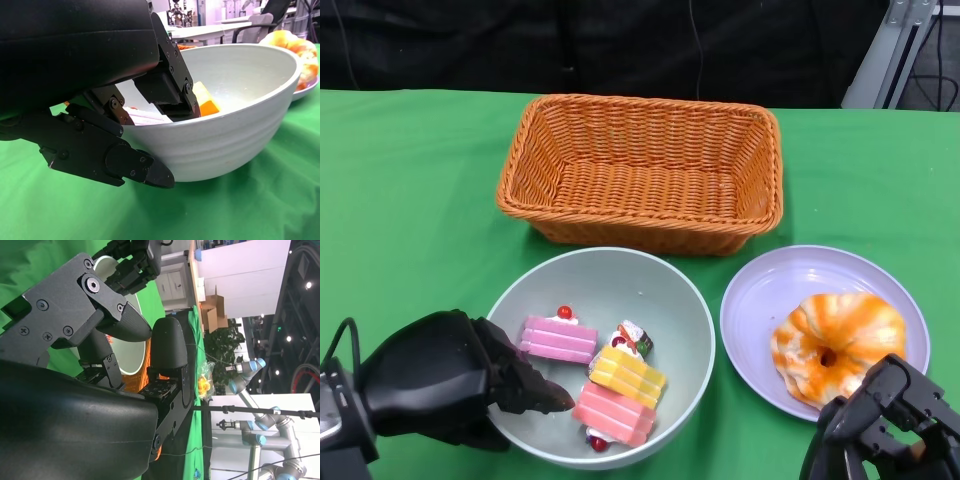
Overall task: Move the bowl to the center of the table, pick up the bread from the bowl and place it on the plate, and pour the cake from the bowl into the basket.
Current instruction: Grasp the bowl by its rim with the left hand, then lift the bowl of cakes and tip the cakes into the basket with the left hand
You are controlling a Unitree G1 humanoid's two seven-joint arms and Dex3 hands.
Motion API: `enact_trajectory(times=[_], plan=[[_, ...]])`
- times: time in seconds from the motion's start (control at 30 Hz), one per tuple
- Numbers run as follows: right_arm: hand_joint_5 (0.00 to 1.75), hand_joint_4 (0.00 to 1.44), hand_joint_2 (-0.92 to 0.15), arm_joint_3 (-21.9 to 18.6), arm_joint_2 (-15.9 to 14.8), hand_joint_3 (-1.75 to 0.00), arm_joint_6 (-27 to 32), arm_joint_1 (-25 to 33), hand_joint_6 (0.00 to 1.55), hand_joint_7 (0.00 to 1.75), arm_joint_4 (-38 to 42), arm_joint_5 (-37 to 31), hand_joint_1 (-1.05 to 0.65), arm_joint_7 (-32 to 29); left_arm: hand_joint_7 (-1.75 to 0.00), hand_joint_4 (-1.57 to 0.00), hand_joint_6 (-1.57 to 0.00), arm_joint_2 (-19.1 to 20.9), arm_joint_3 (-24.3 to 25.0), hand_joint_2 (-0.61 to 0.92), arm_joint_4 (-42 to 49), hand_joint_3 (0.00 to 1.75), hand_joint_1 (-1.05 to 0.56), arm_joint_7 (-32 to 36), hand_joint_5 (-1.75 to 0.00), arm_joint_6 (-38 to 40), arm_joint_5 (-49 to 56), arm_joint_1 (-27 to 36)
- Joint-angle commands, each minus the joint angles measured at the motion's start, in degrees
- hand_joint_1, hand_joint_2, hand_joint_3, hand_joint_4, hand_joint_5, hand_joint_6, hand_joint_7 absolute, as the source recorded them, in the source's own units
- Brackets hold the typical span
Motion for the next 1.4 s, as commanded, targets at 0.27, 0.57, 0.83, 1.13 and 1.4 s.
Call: enact_trajectory(times=[0.27,0.57,0.83,1.13,1.4], plan=[[1.75,0.74,-0.39,0.09,-0.16,-1.38,-0.51,1.21,0.60,1.66,-1.55,0.45,-0.19,-0.75,-0.02,-1.05,-0.93,-1.89,-2.83,0.89,-0.49,0.01,-0.37,3.02,-0.04,2.72,2.03,2.42],[1.75,0.74,-0.38,0.15,-0.08,-1.39,-0.18,1.59,0.60,1.66,-2.04,0.62,-0.19,-1.05,-0.10,-1.22,-1.17,-3.49,-6.25,0.84,3.42,0.00,-0.31,12.64,-0.11,0.45,5.02,0.35],[1.75,0.73,-0.38,0.37,-0.01,-1.39,-0.59,1.45,0.60,1.64,-1.78,0.52,-0.19,-1.17,-0.09,-0.82,-1.27,-4.03,-7.78,0.87,6.10,0.01,-0.27,18.88,-1.30,1.06,6.11,-0.56],[1.75,0.74,-0.34,0.74,-0.07,-1.44,-0.14,1.83,0.62,1.64,-2.40,0.19,-0.18,-1.58,-1.43,-0.72,-0.66,-3.14,-5.25,0.92,6.23,0.12,-0.16,25.76,-1.74,-6.40,3.17,-0.62],[1.75,0.74,-0.34,0.86,-0.23,-1.44,-0.76,1.55,0.61,1.64,-1.66,-0.06,-0.18,-1.29,-1.31,-0.79,-0.68,-1.51,-1.79,0.92,4.43,0.23,-0.17,33.93,-1.53,-8.79,4.36,-1.19]])
